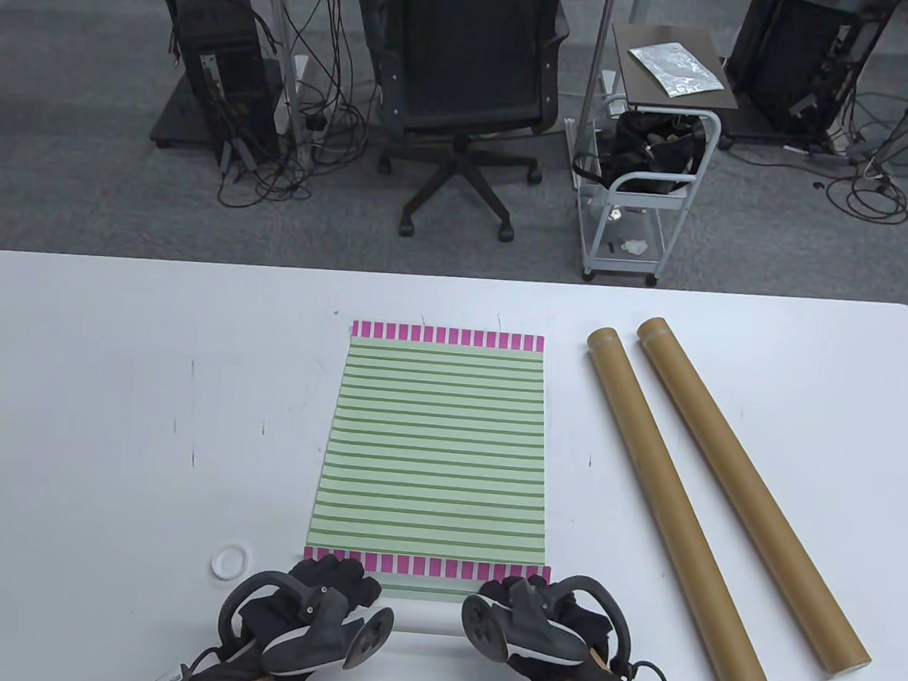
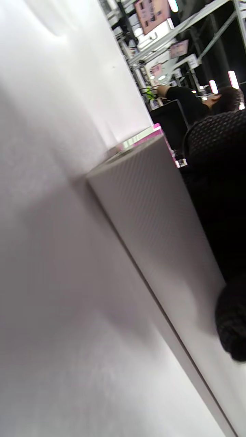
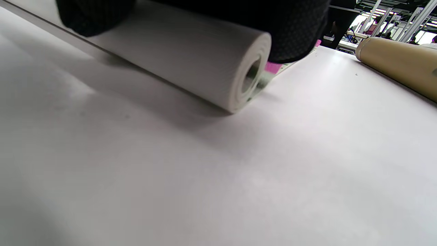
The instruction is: Roll up mouse pads and store in mailing tubes
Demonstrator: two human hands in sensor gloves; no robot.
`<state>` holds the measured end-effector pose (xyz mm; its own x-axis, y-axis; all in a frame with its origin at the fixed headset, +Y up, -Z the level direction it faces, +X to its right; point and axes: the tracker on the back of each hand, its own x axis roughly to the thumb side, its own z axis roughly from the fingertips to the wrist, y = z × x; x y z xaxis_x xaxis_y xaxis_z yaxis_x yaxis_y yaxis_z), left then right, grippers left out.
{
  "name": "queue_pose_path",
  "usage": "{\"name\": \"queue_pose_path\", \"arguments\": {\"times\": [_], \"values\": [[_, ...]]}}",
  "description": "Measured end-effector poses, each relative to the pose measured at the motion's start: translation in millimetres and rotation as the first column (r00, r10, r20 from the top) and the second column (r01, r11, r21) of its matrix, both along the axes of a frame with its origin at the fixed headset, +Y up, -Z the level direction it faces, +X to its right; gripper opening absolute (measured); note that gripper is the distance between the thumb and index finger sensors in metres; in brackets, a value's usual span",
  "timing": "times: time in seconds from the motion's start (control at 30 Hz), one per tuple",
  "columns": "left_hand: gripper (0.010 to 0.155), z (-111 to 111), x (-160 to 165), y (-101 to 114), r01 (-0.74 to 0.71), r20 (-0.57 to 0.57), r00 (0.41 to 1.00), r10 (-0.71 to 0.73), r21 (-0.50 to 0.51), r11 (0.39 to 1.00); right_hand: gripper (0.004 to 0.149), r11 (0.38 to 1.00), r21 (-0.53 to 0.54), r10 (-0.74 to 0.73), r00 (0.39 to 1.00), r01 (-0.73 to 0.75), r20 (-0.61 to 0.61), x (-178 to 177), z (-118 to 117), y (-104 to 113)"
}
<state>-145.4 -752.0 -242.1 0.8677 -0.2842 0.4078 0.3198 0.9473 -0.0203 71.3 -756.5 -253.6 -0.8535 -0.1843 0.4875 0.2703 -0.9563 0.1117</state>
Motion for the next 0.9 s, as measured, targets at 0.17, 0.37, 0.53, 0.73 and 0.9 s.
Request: {"name": "queue_pose_path", "arguments": {"times": [0.17, 0.37, 0.53, 0.73, 0.9], "values": [[0.050, 6.9, -1.6, 3.9, -0.061, 0.007, 0.998, 0.061, -0.085, 0.995, 0.058, 0.998, -0.057, -0.007, 1.000, 0.006, -0.021, -1.6, 2.1, 3.2], [0.048, 4.5, 2.4, 3.5, 0.002, 0.011, 1.000, -0.001, -0.052, 0.999, 0.064, 0.999, 0.035, 0.036, 0.999, -0.034, -0.033, -2.8, 8.3, 9.1], [0.050, 3.3, -0.3, 1.1, -0.031, -0.005, 1.000, 0.031, -0.090, 0.995, 0.056, 0.996, 0.082, 0.040, 0.998, -0.035, -0.053, -6.3, 8.8, 9.0], [0.052, 11.4, 17.4, 4.0, 0.019, 0.056, 0.998, -0.021, 0.030, 0.999, 0.055, 0.998, 0.045, 0.033, 0.998, -0.031, -0.046, -7.4, 4.5, 6.1], [0.052, 7.4, 13.3, -0.1, -0.020, 0.028, 0.999, 0.020, -0.013, 1.000, 0.059, 1.000, 0.026, 0.005, 1.000, -0.004, -0.022, -0.1, 2.8, 12.4]]}}
